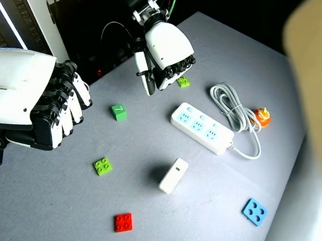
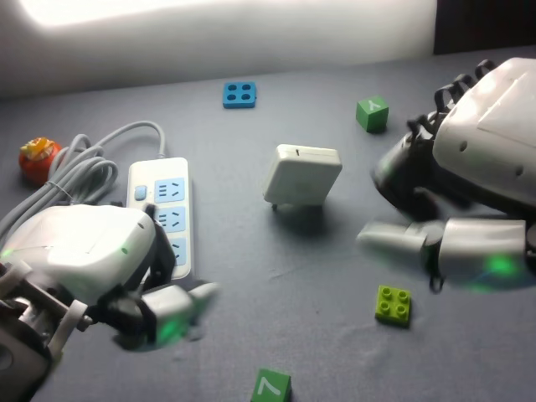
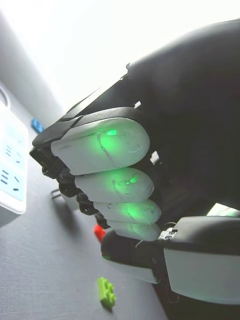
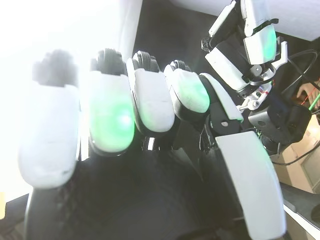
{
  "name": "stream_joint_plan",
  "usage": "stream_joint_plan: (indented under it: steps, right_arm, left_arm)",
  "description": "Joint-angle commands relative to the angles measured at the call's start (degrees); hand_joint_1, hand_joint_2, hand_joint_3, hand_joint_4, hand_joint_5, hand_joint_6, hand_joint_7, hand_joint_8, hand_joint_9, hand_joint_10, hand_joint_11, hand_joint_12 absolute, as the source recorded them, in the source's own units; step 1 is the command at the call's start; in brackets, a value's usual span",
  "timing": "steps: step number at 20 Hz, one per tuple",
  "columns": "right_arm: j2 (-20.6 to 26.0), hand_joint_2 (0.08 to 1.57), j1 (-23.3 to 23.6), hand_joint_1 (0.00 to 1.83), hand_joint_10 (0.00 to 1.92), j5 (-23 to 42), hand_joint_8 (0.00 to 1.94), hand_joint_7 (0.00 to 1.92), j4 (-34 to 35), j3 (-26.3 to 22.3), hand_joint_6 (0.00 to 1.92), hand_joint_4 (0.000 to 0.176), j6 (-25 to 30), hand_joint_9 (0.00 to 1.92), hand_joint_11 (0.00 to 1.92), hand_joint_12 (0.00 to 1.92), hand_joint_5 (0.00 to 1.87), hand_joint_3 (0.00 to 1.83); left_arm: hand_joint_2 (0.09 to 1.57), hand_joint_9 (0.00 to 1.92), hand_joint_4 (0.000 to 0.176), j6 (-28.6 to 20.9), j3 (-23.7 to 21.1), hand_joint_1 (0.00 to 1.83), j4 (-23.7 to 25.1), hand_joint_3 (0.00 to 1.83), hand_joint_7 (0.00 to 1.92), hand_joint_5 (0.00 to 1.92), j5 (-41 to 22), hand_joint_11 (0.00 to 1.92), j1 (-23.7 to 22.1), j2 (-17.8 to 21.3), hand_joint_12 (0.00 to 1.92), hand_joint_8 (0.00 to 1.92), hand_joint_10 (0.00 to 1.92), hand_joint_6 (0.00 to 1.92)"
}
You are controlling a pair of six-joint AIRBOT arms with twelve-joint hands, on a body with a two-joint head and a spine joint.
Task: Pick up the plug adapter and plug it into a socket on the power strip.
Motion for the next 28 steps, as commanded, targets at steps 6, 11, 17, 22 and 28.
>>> stream_joint_plan:
  steps: [6, 11, 17, 22, 28]
  right_arm:
    - [0.14, 1.17, 1.13, 0.00, 0.00, 5.83, 0.00, 0.00, -0.80, -0.23, 0.01, 0.000, -0.59, 0.00, 0.00, 0.00, 0.02, 0.01]
    - [-0.63, 1.18, 1.72, 0.00, 0.00, 6.03, 0.00, 0.00, 1.58, 1.08, 0.00, 0.000, -2.04, 0.00, 0.00, 0.00, 0.01, 0.01]
    - [-5.94, 1.18, 5.42, 0.00, 0.00, -0.77, 0.00, 0.01, 11.70, 9.79, 0.01, 0.000, -3.05, 0.00, 0.00, 0.00, 0.03, 0.01]
    - [-10.35, 1.18, 7.65, 0.00, 0.00, -6.04, 0.00, 0.00, 18.56, 16.67, 0.01, 0.000, -2.83, 0.00, 0.00, 0.00, 0.03, 0.01]
    - [-14.50, 1.12, 9.56, 0.15, 0.00, -11.04, 0.00, 0.00, 24.53, 22.84, 0.00, 0.000, -2.61, 0.00, 0.00, 0.00, 0.03, 0.00]
  left_arm:
    - [1.16, 0.00, 0.000, -0.09, 0.81, 0.00, 3.94, 0.02, 0.00, 0.00, 0.17, 0.00, 0.46, 1.17, 0.00, 0.00, 0.00, 0.00]
    - [1.16, 0.00, 0.000, 2.90, 1.80, 0.00, 0.71, 0.01, 0.00, 0.00, 5.90, 0.00, 1.38, 0.59, 0.00, 0.00, 0.00, 0.00]
    - [1.16, 0.00, 0.000, 2.77, 4.46, 0.00, -3.97, 0.01, 0.00, 0.00, 7.60, 0.00, 1.50, -1.18, 0.00, 0.00, 0.00, 0.00]
    - [1.16, 0.00, 0.000, 2.78, 6.06, 0.00, -7.49, 0.01, 0.00, 0.00, 7.96, 0.00, 1.35, -2.08, 0.00, 0.00, 0.00, 0.00]
    - [1.17, 0.00, 0.000, 2.78, 6.30, 0.00, -8.60, 0.01, 0.00, 0.00, 8.41, 0.00, 1.21, -2.59, 0.00, 0.00, 0.00, 0.00]
